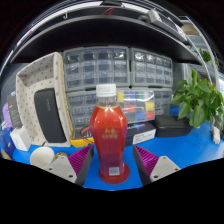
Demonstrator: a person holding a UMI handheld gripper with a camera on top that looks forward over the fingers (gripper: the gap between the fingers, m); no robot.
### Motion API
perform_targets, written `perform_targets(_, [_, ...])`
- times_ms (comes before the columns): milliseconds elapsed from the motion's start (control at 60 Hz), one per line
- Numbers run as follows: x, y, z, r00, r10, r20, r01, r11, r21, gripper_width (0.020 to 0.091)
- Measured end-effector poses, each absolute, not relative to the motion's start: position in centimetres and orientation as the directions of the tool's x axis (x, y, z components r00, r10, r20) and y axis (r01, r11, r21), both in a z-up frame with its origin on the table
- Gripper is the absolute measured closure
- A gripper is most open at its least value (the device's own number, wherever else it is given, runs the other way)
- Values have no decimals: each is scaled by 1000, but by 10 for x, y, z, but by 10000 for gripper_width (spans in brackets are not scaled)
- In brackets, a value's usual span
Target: Pour water
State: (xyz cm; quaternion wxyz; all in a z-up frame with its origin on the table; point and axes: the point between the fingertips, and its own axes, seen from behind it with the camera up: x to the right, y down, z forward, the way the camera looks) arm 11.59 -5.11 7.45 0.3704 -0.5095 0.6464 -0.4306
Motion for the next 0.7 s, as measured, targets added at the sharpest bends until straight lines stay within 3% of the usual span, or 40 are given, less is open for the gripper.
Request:
perform_targets(267, [38,-32,82,-218,-976,-11,-440,108,-891,311])
perform_targets(700, [16,13,201,-164,-983,-78,-357,133,-925,311])
